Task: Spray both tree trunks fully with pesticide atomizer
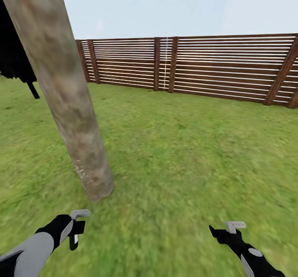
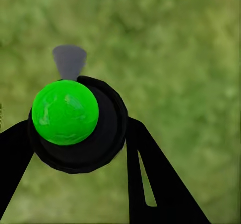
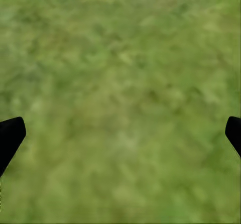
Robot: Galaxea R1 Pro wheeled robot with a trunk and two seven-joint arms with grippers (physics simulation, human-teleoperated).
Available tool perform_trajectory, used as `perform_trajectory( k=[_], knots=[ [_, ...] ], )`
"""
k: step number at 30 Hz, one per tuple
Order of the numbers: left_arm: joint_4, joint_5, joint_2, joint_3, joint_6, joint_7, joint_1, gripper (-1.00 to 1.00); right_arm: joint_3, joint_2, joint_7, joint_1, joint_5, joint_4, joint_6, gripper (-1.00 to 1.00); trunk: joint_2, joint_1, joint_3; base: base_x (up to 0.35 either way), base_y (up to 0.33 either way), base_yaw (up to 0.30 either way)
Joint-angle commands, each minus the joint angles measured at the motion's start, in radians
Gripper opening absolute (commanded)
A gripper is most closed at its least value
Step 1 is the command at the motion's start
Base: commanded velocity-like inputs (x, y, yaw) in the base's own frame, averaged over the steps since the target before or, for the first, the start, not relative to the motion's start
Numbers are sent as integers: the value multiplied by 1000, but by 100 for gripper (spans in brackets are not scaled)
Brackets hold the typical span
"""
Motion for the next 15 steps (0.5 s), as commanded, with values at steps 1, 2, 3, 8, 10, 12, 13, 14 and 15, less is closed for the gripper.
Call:
perform_trajectory(
  k=[1,2,3,8,10,12,13,14,15],
  knots=[
    [-2,-11,0,7,5,-6,0,-100,-9,0,6,-1,9,1,-4,100,0,0,-1,313,-89,276],
    [-2,-10,-1,7,5,-6,0,-100,-9,0,6,-1,9,1,-4,100,0,0,-1,291,-131,277],
    [-1,-9,-3,7,5,-6,0,-100,-9,0,6,-1,9,1,-4,100,0,0,-1,254,-171,217],
    [-1,-9,-4,7,5,-6,0,-100,-9,-1,6,-1,10,1,-4,100,0,0,-1,139,-227,41],
    [-1,-9,-5,7,5,-6,0,-100,-9,-1,6,-1,11,1,-4,100,0,0,-1,7,-270,1],
    [-1,-7,-5,7,5,-6,0,-100,-8,-1,6,-1,11,1,-4,100,0,0,-1,1,-271,5],
    [-1,2,-5,7,5,-6,0,-100,-8,-1,6,-1,11,1,-4,100,0,0,-1,0,-272,107],
    [0,15,-5,7,4,-6,0,-100,-8,-1,6,-1,11,1,-4,100,0,0,-1,0,-272,190],
    [0,22,-4,7,4,-7,0,-100,-8,-1,6,-1,11,1,-4,100,0,0,-1,0,-272,222]
  ],
)
